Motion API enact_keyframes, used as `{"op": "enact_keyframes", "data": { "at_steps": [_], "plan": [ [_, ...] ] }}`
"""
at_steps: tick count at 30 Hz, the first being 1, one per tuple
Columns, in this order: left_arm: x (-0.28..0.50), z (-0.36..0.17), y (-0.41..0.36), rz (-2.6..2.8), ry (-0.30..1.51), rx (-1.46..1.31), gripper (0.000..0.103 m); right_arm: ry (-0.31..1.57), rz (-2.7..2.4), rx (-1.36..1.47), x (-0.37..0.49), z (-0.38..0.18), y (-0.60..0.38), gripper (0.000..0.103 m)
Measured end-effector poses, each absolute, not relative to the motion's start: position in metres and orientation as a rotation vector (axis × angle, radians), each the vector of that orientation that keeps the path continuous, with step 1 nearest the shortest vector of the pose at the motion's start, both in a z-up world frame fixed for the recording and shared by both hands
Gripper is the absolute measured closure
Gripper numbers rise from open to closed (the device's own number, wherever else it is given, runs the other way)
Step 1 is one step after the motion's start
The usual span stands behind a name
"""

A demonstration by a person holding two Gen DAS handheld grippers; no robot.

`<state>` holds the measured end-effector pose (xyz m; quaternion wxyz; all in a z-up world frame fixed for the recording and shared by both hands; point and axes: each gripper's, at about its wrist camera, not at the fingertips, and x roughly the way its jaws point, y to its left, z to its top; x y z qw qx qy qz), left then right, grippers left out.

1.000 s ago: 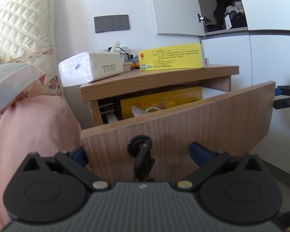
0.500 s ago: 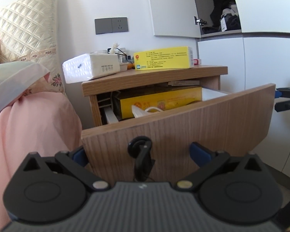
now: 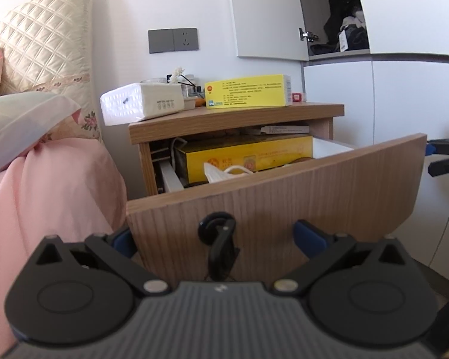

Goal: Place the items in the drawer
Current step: 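Pull the wooden drawer further open with the left gripper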

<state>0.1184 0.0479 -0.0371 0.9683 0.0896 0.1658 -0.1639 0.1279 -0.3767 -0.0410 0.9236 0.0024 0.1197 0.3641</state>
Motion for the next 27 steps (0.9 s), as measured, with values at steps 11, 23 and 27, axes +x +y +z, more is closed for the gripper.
{"op": "enact_keyframes", "data": {
  "at_steps": [11,23,27],
  "plan": [
    [0.113,-0.036,0.048,-0.325,0.345,0.181,0.0,0.254,0.711,-0.022,0.121,-0.039,-0.37,0.01],
    [0.106,-0.038,0.043,-0.291,0.351,0.234,0.0,0.217,0.643,-0.006,0.121,-0.032,-0.36,0.012],
    [0.103,-0.036,0.044,-0.289,0.346,0.23,0.0,0.181,0.637,0.005,0.119,-0.027,-0.361,0.012]
  ]
}}
